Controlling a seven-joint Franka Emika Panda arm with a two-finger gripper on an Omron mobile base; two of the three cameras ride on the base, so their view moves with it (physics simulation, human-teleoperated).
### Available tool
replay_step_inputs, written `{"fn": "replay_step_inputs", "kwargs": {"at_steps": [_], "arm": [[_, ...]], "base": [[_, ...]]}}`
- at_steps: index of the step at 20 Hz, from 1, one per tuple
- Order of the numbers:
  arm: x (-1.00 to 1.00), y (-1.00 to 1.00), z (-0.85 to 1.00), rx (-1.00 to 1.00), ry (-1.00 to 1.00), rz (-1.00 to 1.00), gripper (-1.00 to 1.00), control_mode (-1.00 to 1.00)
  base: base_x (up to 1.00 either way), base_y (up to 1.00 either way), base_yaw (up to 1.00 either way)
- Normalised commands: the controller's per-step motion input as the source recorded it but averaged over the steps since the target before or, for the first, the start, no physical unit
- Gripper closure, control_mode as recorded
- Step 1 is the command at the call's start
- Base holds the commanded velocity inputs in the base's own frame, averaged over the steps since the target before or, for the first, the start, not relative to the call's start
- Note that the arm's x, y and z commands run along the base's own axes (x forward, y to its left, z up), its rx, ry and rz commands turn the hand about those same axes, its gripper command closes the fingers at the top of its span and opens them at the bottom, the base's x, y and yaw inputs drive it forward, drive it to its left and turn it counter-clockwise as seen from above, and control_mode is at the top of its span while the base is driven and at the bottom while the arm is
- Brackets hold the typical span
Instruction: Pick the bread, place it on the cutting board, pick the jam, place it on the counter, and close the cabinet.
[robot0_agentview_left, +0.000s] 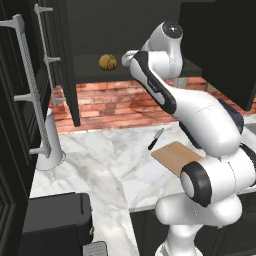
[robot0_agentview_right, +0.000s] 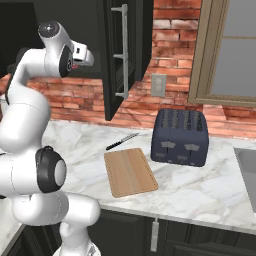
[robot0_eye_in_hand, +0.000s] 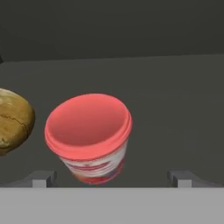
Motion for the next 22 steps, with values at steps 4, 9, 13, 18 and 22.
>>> {"fn": "replay_step_inputs", "kwargs": {"at_steps": [4,9,13,18,22], "arm": [[0.31,0.19,0.0,0.0,0.0,0.0,-1.0,-1.0],[0.34,0.13,0.0,0.0,0.0,0.0,-1.0,-1.0],[0.21,0.0,0.0,0.0,0.0,0.0,-1.0,-1.0],[0.01,0.0,0.0,0.0,0.0,0.0,1.0,-1.0],[0.0,0.0,0.0,0.0,0.0,0.0,1.0,-1.0]], "base": [[0.0,0.0,0.0],[0.0,0.0,0.0],[0.0,0.0,0.0],[0.0,0.0,0.0],[0.0,0.0,0.0]]}}
